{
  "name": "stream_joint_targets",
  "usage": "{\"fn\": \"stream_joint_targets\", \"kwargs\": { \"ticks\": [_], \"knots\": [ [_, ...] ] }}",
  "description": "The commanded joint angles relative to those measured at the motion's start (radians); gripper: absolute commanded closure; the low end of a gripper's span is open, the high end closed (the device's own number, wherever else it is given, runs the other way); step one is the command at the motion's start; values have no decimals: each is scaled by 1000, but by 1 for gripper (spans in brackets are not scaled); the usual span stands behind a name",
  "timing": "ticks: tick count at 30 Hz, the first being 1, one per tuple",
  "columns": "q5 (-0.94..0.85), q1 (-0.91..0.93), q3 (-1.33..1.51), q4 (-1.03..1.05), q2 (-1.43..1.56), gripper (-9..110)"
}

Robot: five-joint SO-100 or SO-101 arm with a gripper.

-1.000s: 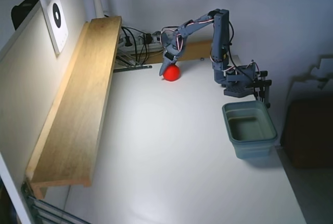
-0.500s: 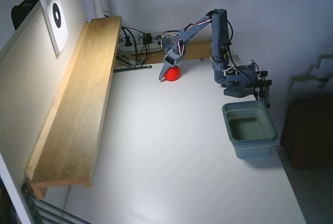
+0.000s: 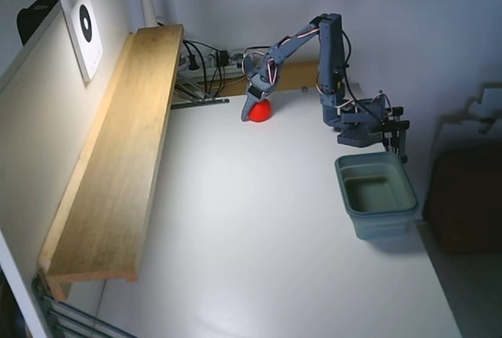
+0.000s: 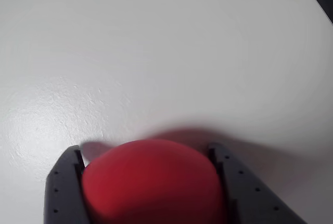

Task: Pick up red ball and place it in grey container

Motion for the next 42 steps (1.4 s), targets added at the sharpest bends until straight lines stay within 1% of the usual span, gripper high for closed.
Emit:
{"fn": "stream_joint_targets", "kwargs": {
  "ticks": [1, 22, 25, 34, 42],
  "knots": [
    [2, 16, 12, -4, 12, 78],
    [2, 16, 12, -3, 12, 78],
    [2, 16, -1, 25, 27, 78],
    [2, 16, -196, 342, 150, 78],
    [2, 16, -453, 628, 179, 78]
  ]
}}
